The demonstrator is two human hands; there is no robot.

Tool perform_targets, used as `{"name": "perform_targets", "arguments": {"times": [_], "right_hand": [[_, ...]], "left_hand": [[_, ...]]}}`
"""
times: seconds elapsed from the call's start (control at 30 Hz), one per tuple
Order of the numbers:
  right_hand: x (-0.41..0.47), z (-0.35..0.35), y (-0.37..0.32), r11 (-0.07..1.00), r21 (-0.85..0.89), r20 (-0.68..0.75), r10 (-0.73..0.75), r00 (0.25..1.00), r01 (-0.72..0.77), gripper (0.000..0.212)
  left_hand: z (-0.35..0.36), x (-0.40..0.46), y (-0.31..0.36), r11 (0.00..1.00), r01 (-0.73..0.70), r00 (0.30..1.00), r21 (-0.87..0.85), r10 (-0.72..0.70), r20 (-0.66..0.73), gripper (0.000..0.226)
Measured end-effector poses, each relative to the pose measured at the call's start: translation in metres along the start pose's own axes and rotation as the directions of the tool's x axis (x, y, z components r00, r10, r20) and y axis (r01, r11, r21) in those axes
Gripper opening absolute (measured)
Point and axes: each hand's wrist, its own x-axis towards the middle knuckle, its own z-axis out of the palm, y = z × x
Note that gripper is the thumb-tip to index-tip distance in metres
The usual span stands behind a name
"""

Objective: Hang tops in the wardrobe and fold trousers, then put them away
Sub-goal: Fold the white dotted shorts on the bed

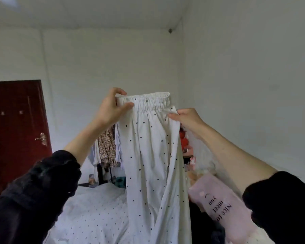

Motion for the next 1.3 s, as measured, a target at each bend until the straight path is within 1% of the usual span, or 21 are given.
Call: {"name": "perform_targets", "arguments": {"times": [0.07,0.1,0.17,0.2,0.23,0.3,0.33,0.37,0.47,0.6,0.7,0.77,0.83,0.93,1.03,1.13,1.17,1.2,1.27,1.3], "right_hand": [[0.022,-0.007,-0.045,0.995,0.006,-0.026,-0.095,0.995,0.095,0.020],[0.031,-0.011,-0.065,0.991,0.007,-0.038,-0.136,0.990,0.137,0.020],[0.041,-0.017,-0.101,0.981,0.009,-0.069,-0.194,0.979,0.195,0.016],[0.044,-0.021,-0.118,0.975,0.017,-0.081,-0.219,0.972,0.221,0.016],[0.046,-0.025,-0.137,0.966,0.024,-0.099,-0.255,0.962,0.259,0.019],[0.048,-0.032,-0.163,0.947,0.046,-0.126,-0.311,0.942,0.319,0.018],[0.047,-0.035,-0.173,0.937,0.067,-0.133,-0.332,0.934,0.342,0.015],[0.046,-0.037,-0.181,0.927,0.090,-0.141,-0.350,0.926,0.364,0.016],[0.040,-0.040,-0.199,0.902,0.129,-0.168,-0.389,0.906,0.412,0.040],[0.037,-0.041,-0.215,0.881,0.156,-0.152,-0.425,0.892,0.446,0.045],[0.037,-0.037,-0.216,0.888,0.145,-0.134,-0.419,0.898,0.436,0.046],[0.040,-0.030,-0.208,0.906,0.130,-0.100,-0.392,0.915,0.402,0.039],[0.042,-0.017,-0.196,0.931,0.076,-0.055,-0.354,0.934,0.358,0.018],[0.052,0.014,-0.165,0.956,0.029,0.039,-0.292,0.956,0.291,0.020],[0.051,0.058,-0.125,0.981,-0.044,0.115,-0.183,0.976,0.189,0.017],[0.051,0.107,-0.084,0.989,-0.101,0.143,-0.089,0.986,0.104,0.041],[0.052,0.138,-0.064,0.991,-0.107,0.180,-0.060,0.982,0.080,0.042],[0.051,0.152,-0.054,0.992,-0.112,0.193,-0.036,0.981,0.058,0.036],[0.053,0.200,-0.027,0.994,-0.106,0.253,0.015,0.967,0.012,0.019],[0.055,0.225,-0.012,0.995,-0.099,0.284,0.026,0.958,0.002,0.017]], "left_hand": [[-0.020,0.031,0.029,0.999,-0.015,0.994,-0.039,0.011,-0.110,0.036],[-0.030,0.044,0.044,0.996,-0.023,0.989,-0.085,0.010,-0.148,0.033],[-0.048,0.063,0.068,0.986,-0.063,0.979,-0.157,0.031,-0.202,0.011],[-0.056,0.071,0.082,0.979,-0.090,0.974,-0.183,0.048,-0.223,0.007],[-0.066,0.078,0.097,0.971,-0.121,0.966,-0.206,0.067,-0.249,0.011],[-0.083,0.087,0.120,0.959,-0.150,0.958,-0.241,0.081,-0.275,0.011],[-0.090,0.090,0.130,0.957,-0.168,0.954,-0.237,0.097,-0.285,0.010],[-0.096,0.092,0.139,0.956,-0.184,0.950,-0.229,0.114,-0.290,0.010],[-0.110,0.094,0.157,0.953,-0.207,0.945,-0.222,0.136,-0.297,0.011],[-0.121,0.091,0.170,0.949,-0.210,0.943,-0.237,0.133,-0.304,0.014],[-0.122,0.085,0.169,0.957,-0.169,0.945,-0.236,0.090,-0.314,0.015],[-0.122,0.079,0.159,0.968,-0.105,0.956,-0.228,0.035,-0.293,0.016],[-0.122,0.072,0.137,0.977,-0.020,0.964,-0.213,-0.037,-0.264,0.020],[-0.125,0.059,0.088,0.972,0.135,0.957,-0.191,-0.178,-0.229,0.023],[-0.129,0.038,0.032,0.953,0.258,0.943,-0.159,-0.284,-0.173,0.021],[-0.135,0.014,-0.027,0.920,0.375,0.916,-0.117,-0.387,-0.107,0.020],[-0.142,0.000,-0.059,0.900,0.423,0.898,-0.100,-0.432,-0.088,0.019],[-0.145,-0.006,-0.074,0.890,0.448,0.889,-0.084,-0.454,-0.065,0.018],[-0.159,-0.024,-0.123,0.848,0.525,0.850,-0.070,-0.527,-0.023,0.023],[-0.167,-0.032,-0.148,0.836,0.545,0.838,-0.065,-0.546,0.001,0.027]]}}
